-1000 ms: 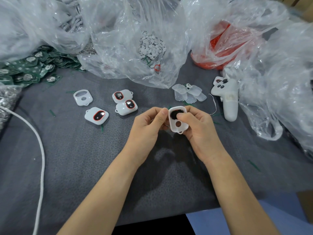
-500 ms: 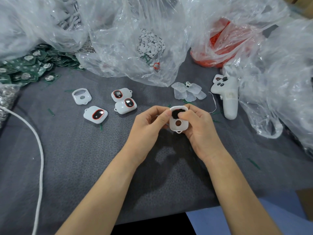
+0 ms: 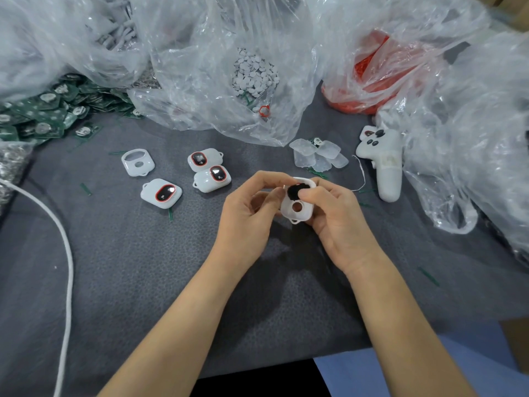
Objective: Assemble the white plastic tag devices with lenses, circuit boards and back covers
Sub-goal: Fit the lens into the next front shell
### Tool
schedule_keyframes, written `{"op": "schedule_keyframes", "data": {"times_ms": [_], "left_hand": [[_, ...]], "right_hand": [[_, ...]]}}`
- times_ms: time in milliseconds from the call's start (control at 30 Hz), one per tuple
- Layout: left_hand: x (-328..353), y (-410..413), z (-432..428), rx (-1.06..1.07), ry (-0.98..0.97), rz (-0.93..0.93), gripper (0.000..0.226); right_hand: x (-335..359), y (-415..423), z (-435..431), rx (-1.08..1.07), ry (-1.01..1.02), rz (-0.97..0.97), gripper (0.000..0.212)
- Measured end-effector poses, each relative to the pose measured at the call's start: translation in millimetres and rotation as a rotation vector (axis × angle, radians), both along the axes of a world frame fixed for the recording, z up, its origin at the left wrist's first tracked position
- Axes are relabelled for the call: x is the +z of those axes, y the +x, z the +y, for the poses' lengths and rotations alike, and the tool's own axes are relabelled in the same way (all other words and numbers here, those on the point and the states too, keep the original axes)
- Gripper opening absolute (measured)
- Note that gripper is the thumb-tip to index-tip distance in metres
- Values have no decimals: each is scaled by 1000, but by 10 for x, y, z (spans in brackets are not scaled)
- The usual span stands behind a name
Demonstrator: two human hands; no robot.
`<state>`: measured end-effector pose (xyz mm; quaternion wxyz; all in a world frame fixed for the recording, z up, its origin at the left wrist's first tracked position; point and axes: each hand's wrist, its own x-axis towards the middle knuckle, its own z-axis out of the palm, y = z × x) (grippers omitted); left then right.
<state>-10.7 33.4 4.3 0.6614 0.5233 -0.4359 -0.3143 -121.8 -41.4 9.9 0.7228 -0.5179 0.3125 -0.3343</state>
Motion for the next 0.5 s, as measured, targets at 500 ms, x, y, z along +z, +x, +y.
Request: {"op": "schedule_keyframes", "data": {"times_ms": [500], "left_hand": [[-5,13,-1,-31,-21,26,29]], "right_hand": [[53,-9,6,-52,98,-28,20]]}}
